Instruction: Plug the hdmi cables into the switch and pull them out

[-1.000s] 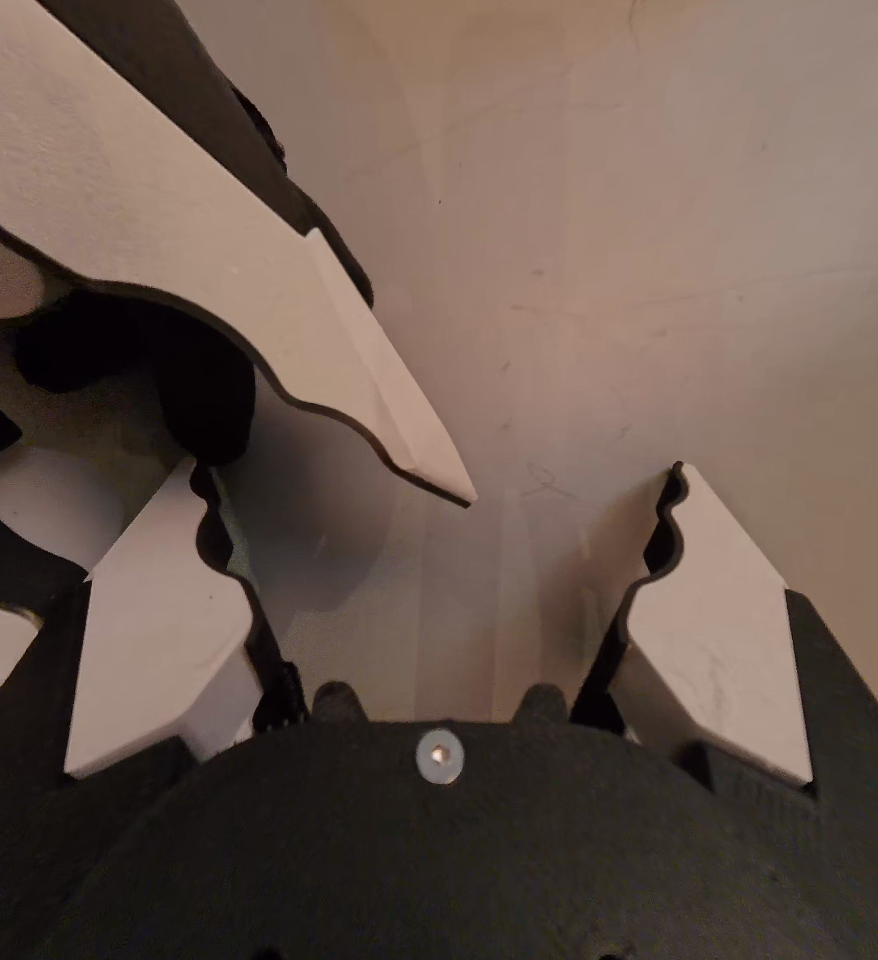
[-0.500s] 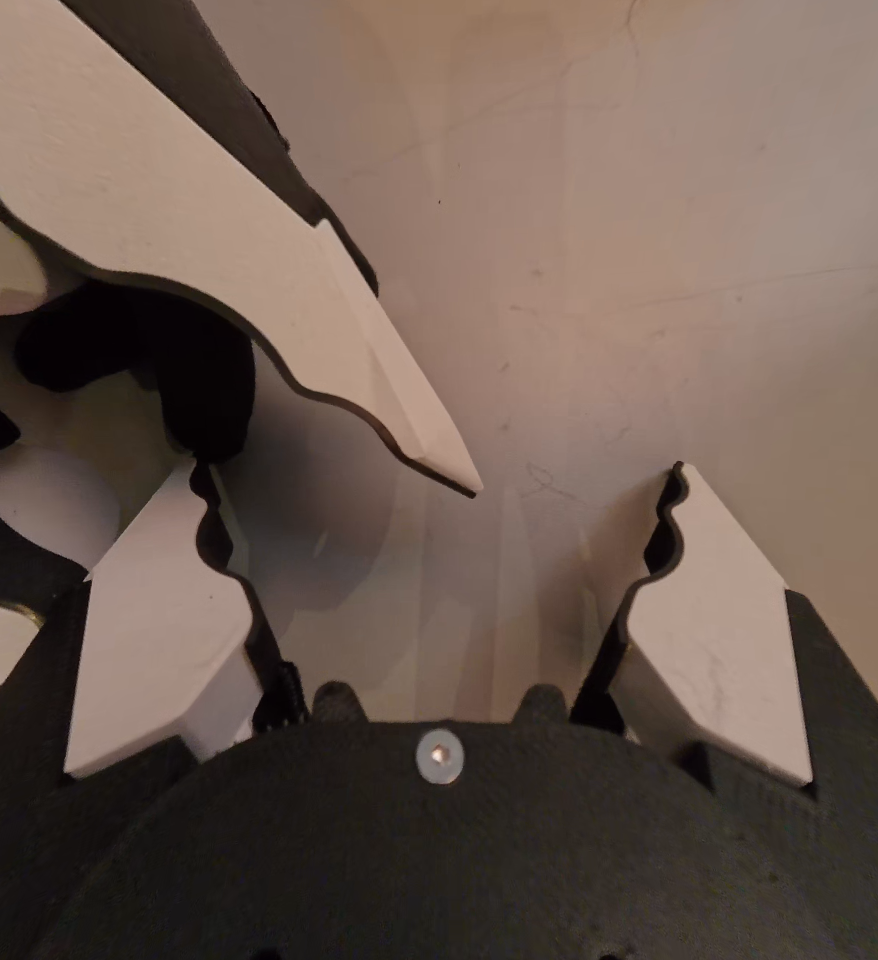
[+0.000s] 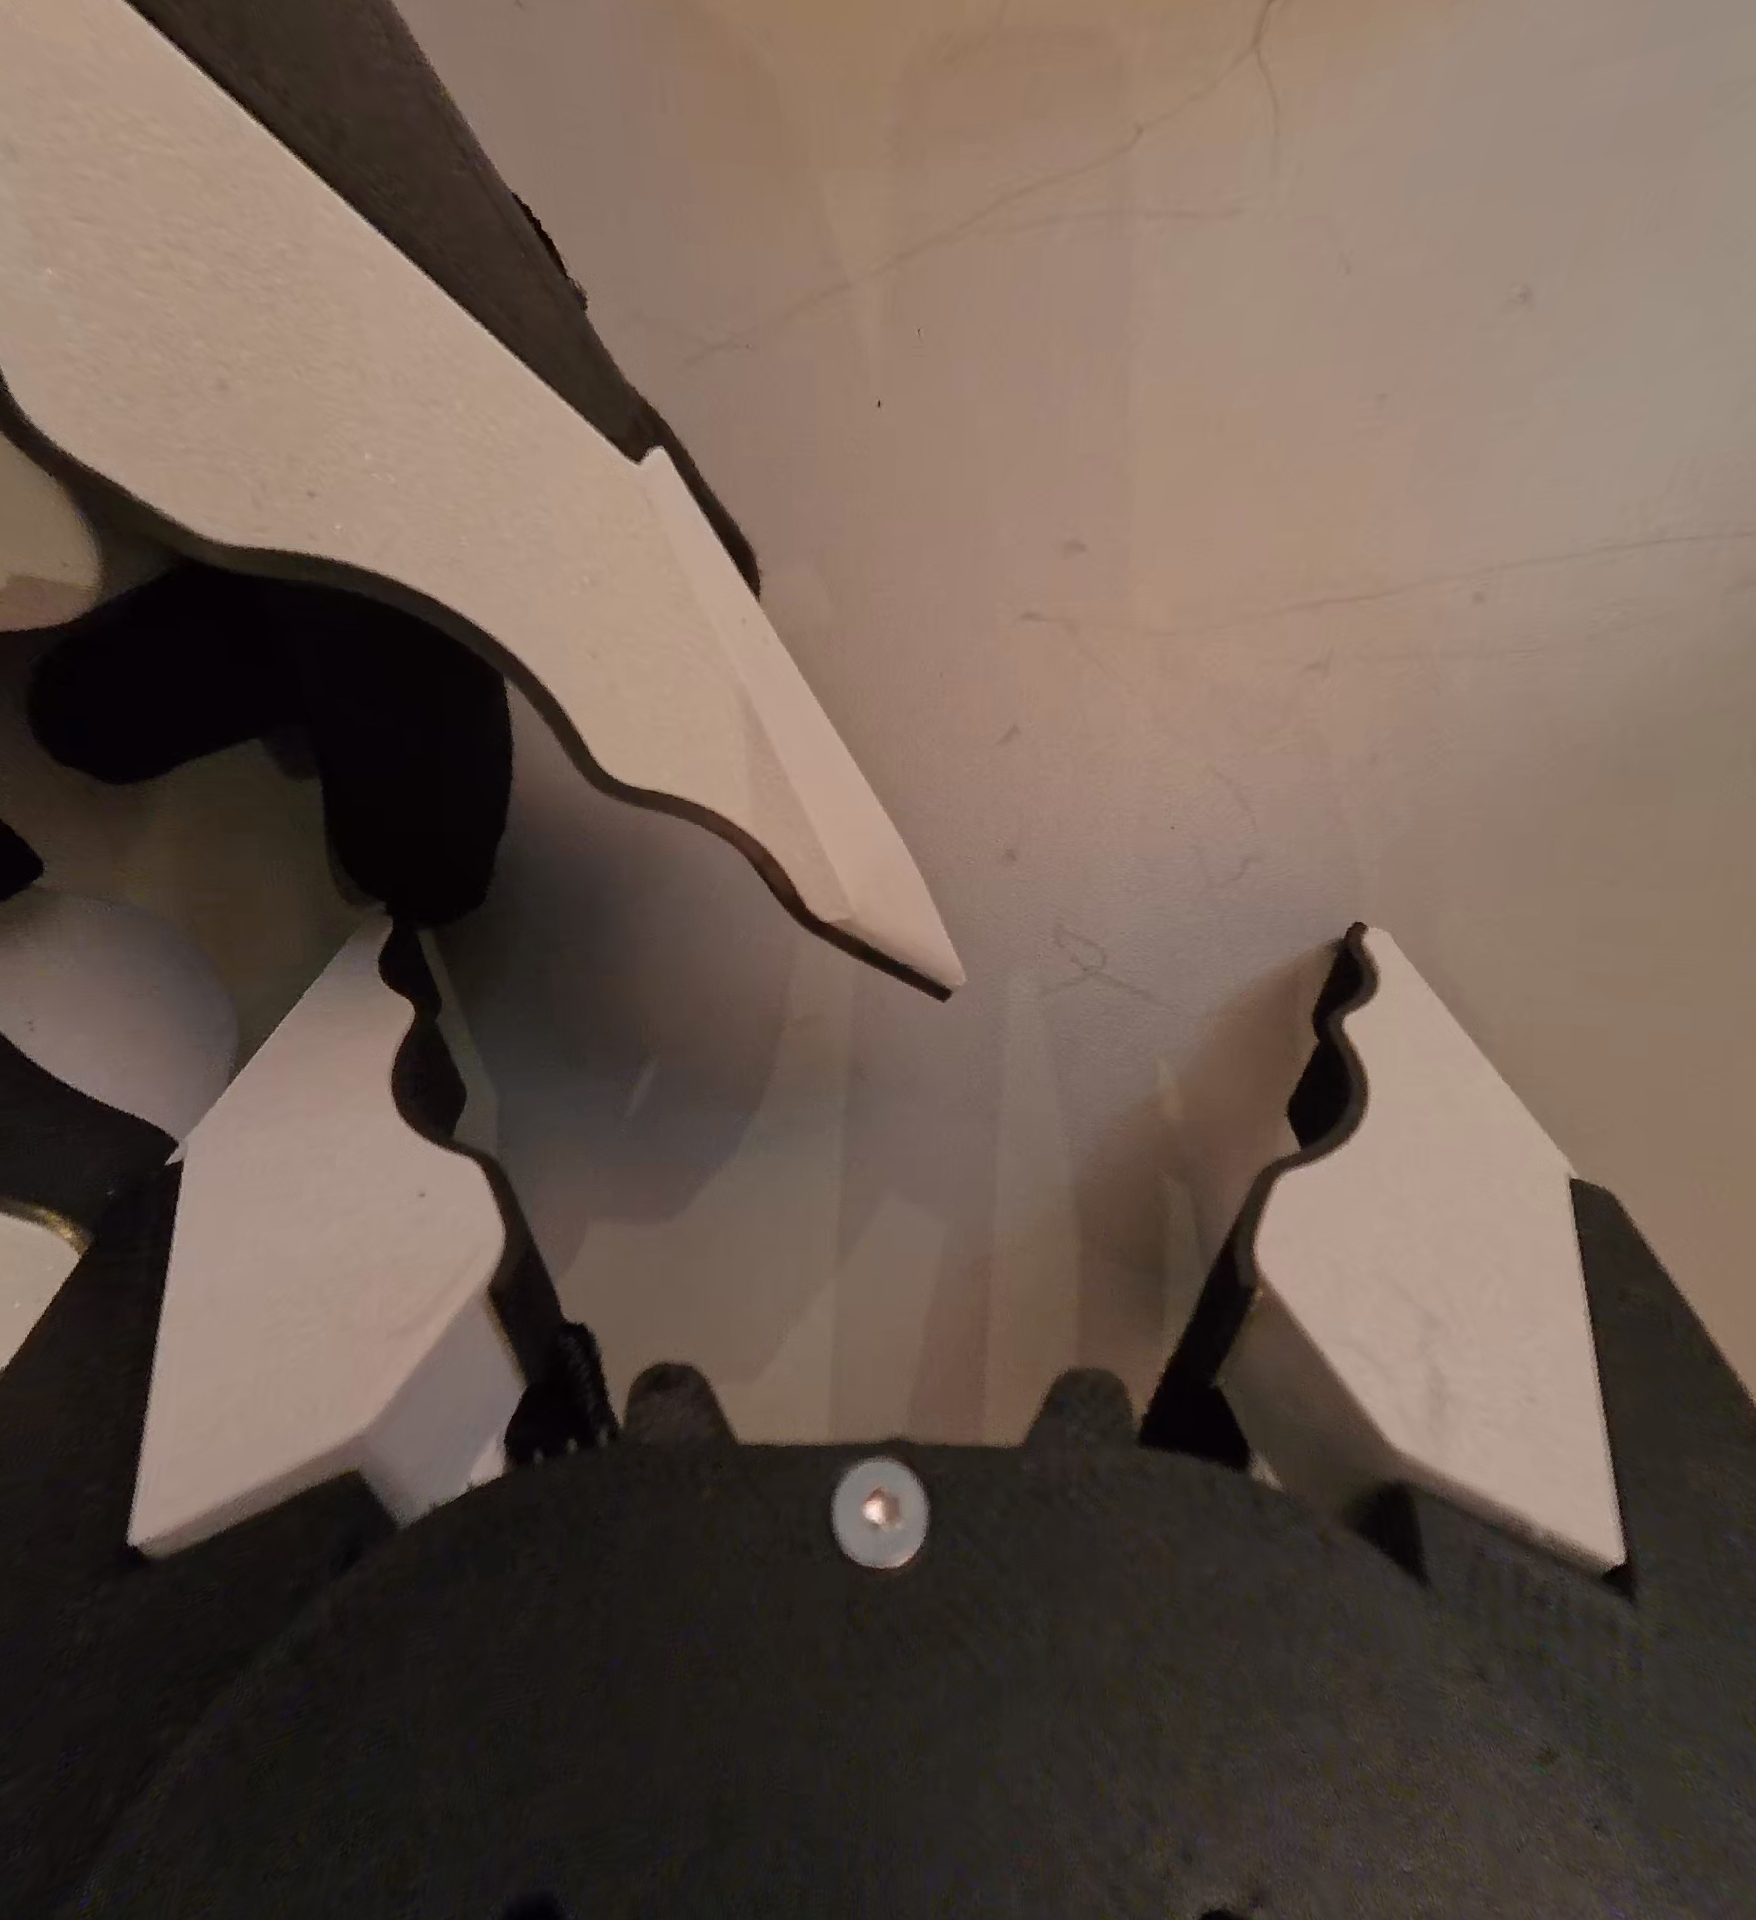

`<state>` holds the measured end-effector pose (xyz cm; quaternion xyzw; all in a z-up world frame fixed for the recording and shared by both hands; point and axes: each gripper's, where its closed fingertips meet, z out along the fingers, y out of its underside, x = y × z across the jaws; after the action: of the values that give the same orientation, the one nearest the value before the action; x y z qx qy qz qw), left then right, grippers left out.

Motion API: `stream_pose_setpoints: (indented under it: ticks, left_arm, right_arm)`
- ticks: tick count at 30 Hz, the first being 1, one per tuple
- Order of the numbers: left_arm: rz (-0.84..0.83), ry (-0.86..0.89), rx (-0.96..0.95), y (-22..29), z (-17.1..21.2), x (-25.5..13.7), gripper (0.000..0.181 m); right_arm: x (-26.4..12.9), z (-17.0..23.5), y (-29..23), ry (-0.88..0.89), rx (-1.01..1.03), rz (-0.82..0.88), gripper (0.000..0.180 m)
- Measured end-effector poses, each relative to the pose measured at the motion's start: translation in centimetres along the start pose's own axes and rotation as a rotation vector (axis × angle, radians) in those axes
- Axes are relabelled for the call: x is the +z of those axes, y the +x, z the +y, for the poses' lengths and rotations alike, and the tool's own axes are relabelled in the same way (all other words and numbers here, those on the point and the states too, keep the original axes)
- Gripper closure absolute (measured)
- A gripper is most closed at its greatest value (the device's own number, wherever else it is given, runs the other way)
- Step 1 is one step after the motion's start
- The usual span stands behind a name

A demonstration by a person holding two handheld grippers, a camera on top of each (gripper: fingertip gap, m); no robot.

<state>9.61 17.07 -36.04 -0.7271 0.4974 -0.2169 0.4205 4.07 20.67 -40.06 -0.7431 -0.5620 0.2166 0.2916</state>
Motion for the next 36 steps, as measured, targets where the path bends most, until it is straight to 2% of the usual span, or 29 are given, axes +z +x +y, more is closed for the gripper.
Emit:
stream_pose_setpoints:
  ticks: [17, 21, 27, 36]
  left_arm:
    - [-0.005, 0.002, 0.004, 0.0, 0.0, 0.0, 0.1]
    - [-0.014, 0.022, 0.001, -0.3, -0.2, -0.4, 0.094]
    - [-0.053, 0.041, 0.01, -1.8, -0.8, -2.1, 0.079]
    - [-0.057, 0.024, -0.009, -3.9, -1.5, -6.0, 0.079]
  right_arm:
    - [0.0, 0.0, 0.0, 0.0, 0.0, 0.0, 0.02]
    - [0.0, 0.0, 0.0, 0.0, 0.001, 0.0, 0.02]
    - [0.2, -0.4, 0.4, 0.007, 0.039, 0.021, 0.02]
    - [0.5, -0.5, 0.8, 0.0, 0.051, 0.047, 0.02]
